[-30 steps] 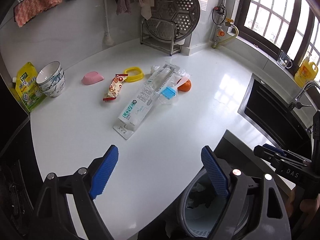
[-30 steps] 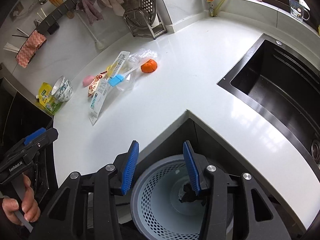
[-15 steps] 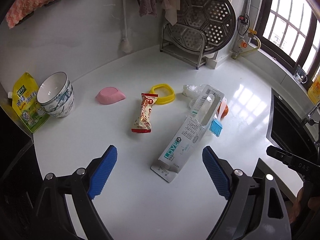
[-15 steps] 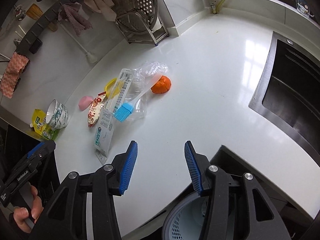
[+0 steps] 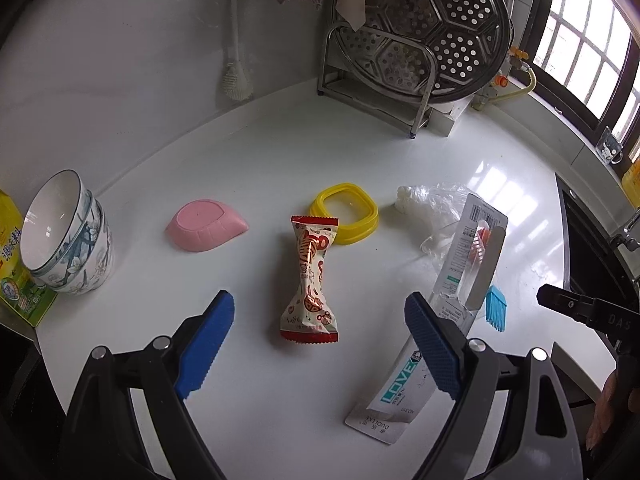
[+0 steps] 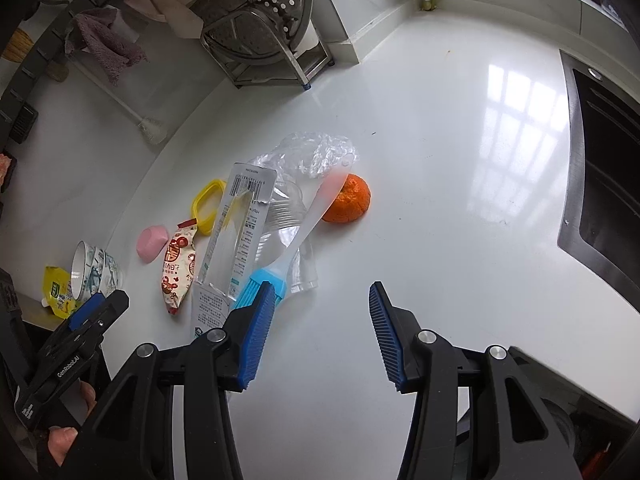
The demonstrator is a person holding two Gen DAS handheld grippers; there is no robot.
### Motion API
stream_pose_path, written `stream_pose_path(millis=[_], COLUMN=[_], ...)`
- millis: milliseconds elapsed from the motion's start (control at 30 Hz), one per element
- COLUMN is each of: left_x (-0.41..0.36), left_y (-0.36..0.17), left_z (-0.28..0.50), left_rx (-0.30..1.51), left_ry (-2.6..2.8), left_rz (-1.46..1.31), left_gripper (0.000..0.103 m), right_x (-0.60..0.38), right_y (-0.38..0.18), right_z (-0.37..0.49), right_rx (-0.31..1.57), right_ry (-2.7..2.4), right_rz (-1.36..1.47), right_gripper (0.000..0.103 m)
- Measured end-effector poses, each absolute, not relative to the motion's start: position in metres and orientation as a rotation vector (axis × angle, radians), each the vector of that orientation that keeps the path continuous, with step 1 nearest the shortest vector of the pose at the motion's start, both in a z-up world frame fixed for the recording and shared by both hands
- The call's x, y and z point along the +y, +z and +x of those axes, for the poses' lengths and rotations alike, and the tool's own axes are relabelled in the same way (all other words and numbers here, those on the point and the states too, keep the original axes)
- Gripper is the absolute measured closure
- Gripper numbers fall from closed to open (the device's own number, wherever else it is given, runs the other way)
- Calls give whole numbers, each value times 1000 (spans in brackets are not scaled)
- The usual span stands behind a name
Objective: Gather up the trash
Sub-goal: 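Grasp the red-and-white snack wrapper with the left tool while the right tool grasps the blue brush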
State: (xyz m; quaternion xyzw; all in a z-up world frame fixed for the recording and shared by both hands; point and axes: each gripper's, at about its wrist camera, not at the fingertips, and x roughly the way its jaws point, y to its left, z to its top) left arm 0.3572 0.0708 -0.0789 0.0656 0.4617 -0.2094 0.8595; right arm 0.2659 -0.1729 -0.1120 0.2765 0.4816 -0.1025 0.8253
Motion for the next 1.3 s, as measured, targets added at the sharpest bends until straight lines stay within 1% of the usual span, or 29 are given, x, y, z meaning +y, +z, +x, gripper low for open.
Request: stream_pose_path(millis=[267, 633, 1200, 1300], left_x=[68, 57, 44, 43], left_y=[-102, -132, -155, -157], left_z=[388, 402, 410, 412], left_rx=[990, 1033, 1064, 1061], left_ry=[-482, -513, -530, -532], left_rz=[162, 189, 185, 189], left_gripper=[18, 18, 18, 17], right_x=[-173, -180, -183, -180], right_y=[-129, -142, -150, -152], right_z=[292, 319, 313, 314], right_rx=[1038, 1058, 1058, 1059], right_ry=[-269, -299, -234, -226], right_rz=[590, 588, 655, 657], right_gripper=[56, 56, 56, 57])
